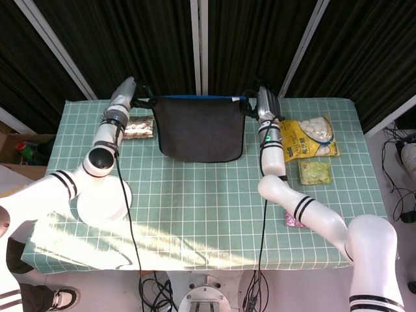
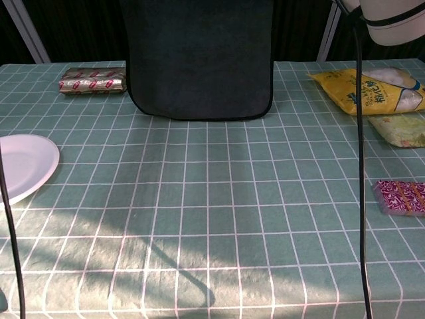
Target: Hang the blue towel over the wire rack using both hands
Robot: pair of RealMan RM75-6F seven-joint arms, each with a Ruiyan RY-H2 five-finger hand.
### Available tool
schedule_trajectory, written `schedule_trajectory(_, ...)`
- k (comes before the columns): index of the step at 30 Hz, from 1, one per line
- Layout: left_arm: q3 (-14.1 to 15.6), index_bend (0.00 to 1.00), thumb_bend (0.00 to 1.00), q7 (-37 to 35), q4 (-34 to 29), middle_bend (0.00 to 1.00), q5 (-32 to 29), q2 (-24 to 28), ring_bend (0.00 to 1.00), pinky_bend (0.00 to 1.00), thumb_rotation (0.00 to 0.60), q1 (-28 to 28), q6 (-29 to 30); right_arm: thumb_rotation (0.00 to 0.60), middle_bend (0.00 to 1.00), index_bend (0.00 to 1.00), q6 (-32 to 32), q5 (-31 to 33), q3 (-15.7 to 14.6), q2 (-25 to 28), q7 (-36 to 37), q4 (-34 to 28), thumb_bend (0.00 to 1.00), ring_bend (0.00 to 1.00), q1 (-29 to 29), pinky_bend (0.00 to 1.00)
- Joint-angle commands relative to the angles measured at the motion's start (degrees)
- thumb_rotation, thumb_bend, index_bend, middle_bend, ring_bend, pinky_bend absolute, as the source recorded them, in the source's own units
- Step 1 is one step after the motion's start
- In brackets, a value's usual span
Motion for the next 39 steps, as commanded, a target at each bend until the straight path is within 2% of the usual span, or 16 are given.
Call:
schedule_trajectory(1,0.45,0.77,0.53,0.16,1.49,0.26,-0.4,-0.89,0.13,0.21,0.6,-0.56,-0.51,0.6,0.12,1.0,-1.0,0.18,-0.24,-0.72,0.61,1.53,0.61,0.0,0.39,0.0)
schedule_trajectory(13,2.16,0.76,0.52,1.94,8.88,0.28,-2.88,-4.29,0.13,0.21,0.6,-2.75,-3.17,0.6,0.12,1.0,-4.66,0.66,0.81,-4.27,2.89,10.82,0.59,0.0,3.64,0.0)
schedule_trajectory(14,2.25,0.76,0.52,2.07,9.83,0.28,-3.19,-4.81,0.13,0.21,0.6,-2.99,-3.52,0.6,0.1,0.96,-5.35,0.85,0.83,-4.82,2.88,12.2,0.59,0.0,4.1,0.0)
schedule_trajectory(15,2.32,0.71,0.52,2.15,10.62,0.28,-3.28,-5.29,0.13,0.21,0.6,-3.16,-3.68,0.6,0.07,0.78,-5.97,0.81,0.66,-5.24,2.77,13.22,0.56,0.0,4.41,0.0)
schedule_trajectory(16,2.29,0.61,0.52,2.12,11.38,0.26,-3.08,-5.77,0.13,0.21,0.6,-3.26,-3.87,0.6,0.02,0.45,-6.76,0.76,0.46,-5.58,2.68,14.14,0.51,0.0,4.66,0.0)
schedule_trajectory(17,2.32,0.41,0.5,2.09,12.28,0.23,-2.18,-6.3,0.13,0.21,0.6,-3.22,-4.74,0.6,0.01,0.3,-7.77,0.83,0.6,-5.99,3.04,15.23,0.48,0.0,4.99,0.0)
schedule_trajectory(18,1.86,0.2,0.47,1.46,13.1,0.18,-1.21,-6.69,0.13,0.2,0.6,-3.04,-5.21,0.6,0.0,0.08,-8.32,0.67,0.83,-6.27,3.63,16.01,0.42,0.0,5.31,0.0)
schedule_trajectory(19,1.04,0.05,0.44,0.3,14.43,0.14,0.32,-7.6,0.13,0.19,0.6,-2.81,-4.69,0.6,0.0,0.0,-9.14,0.25,0.94,-6.59,4.26,17.11,0.38,0.0,5.73,0.0)
schedule_trajectory(20,0.6,0.01,0.42,-0.42,15.48,0.12,1.56,-8.36,0.14,0.18,0.6,-2.64,-4.06,0.6,0.0,0.0,-9.88,-0.17,0.86,-6.77,4.59,17.95,0.35,0.0,6.02,0.0)
schedule_trajectory(23,0.02,0.0,0.39,-1.49,17.74,0.08,4.17,-9.61,0.17,0.17,0.6,-2.01,-4.44,0.6,0.0,0.0,-12.13,-1.47,0.63,-7.15,5.42,20.75,0.23,0.0,7.01,0.0)
schedule_trajectory(27,0.09,0.0,0.33,-1.34,18.28,0.03,2.6,-9.21,0.15,0.15,0.6,-1.71,-5.92,0.6,0.0,0.0,-14.59,-1.91,0.95,-7.19,6.32,22.92,0.14,0.0,7.94,0.0)
schedule_trajectory(33,-0.49,0.0,0.31,-1.88,15.99,0.01,2.54,-7.59,0.11,0.15,0.6,-1.1,-5.72,0.6,0.0,0.0,-15.3,-1.07,1.5,-6.52,6.58,22.28,0.13,0.0,7.63,0.0)
schedule_trajectory(39,0.06,0.0,0.31,-1.99,12.44,0.0,0.37,-5.17,0.1,0.14,0.6,-1.09,-5.62,0.6,0.0,0.0,-12.68,-1.37,1.15,-4.3,6.48,16.69,0.13,0.0,5.41,0.0)
